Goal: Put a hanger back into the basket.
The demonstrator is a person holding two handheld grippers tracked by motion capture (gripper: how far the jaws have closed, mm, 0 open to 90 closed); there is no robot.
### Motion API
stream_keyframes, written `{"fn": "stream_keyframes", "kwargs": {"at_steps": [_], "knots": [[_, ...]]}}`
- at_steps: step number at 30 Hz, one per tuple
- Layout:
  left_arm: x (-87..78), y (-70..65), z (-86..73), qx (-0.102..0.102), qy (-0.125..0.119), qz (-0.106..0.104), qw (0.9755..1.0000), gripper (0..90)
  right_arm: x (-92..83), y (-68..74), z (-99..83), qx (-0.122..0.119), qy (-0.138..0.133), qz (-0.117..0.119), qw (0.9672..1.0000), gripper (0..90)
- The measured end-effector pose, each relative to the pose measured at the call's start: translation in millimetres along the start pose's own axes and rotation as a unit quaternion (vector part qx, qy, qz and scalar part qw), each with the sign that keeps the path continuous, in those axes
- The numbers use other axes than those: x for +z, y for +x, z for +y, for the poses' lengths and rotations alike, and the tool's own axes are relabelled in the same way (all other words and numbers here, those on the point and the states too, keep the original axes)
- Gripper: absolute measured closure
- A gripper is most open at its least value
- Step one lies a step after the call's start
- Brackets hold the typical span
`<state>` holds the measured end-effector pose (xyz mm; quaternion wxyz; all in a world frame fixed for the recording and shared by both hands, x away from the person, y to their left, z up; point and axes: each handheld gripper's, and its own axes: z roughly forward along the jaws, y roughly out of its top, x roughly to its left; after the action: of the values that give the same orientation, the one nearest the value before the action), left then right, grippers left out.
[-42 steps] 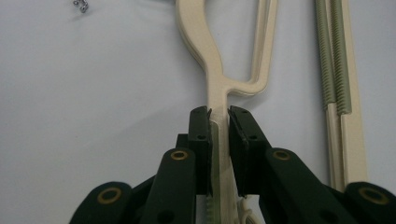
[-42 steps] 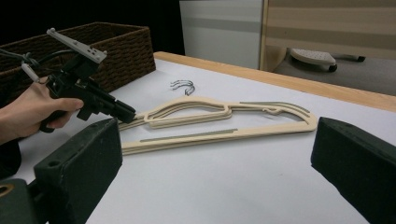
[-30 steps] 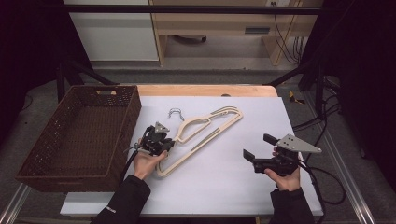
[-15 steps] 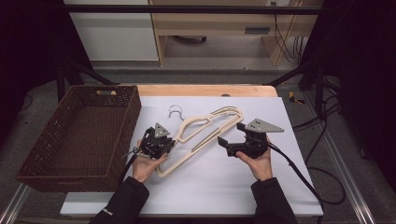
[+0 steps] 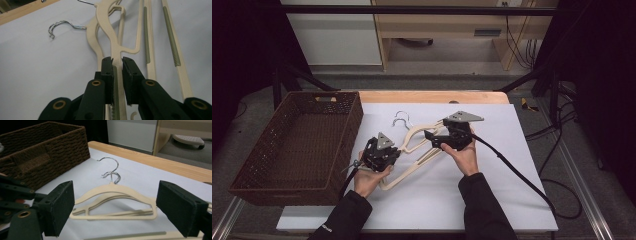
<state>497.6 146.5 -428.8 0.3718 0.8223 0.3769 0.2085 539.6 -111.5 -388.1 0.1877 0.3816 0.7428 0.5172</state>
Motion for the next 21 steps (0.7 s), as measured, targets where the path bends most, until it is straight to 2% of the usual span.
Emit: {"fn": "stream_keyframes", "kwargs": {"at_steps": [1, 4, 8, 12, 14, 21], "knots": [[-0.1, -0.5, -0.1, 0.001, 0.000, 0.001, 1.0000, 79.8, 4.3, 0.2, 1.1, 0.007, 0.001, -0.001, 1.0000, 16.5], [-0.6, -1.7, 0.3, 0.006, 0.000, 0.003, 1.0000, 79.8, 17.5, -0.9, 3.9, 0.004, 0.008, -0.006, 0.9999, 17.8], [-1.1, -1.8, 0.8, 0.005, -0.003, 0.004, 1.0000, 79.7, 36.2, -3.2, 5.1, 0.013, 0.006, -0.012, 0.9998, 20.3], [-2.1, -3.2, 0.8, 0.012, -0.001, 0.006, 0.9999, 79.8, 54.3, -3.7, 6.0, 0.016, 0.018, -0.013, 0.9996, 23.2], [-2.7, -4.6, 1.3, 0.008, -0.007, 0.007, 0.9999, 79.8, 62.3, -3.4, 6.2, 0.010, 0.026, -0.016, 0.9995, 24.7], [-5.0, -6.2, 2.2, 0.011, -0.007, 0.010, 0.9999, 79.8, 84.6, -3.5, 4.8, 0.005, 0.056, -0.014, 0.9983, 32.1]]}}
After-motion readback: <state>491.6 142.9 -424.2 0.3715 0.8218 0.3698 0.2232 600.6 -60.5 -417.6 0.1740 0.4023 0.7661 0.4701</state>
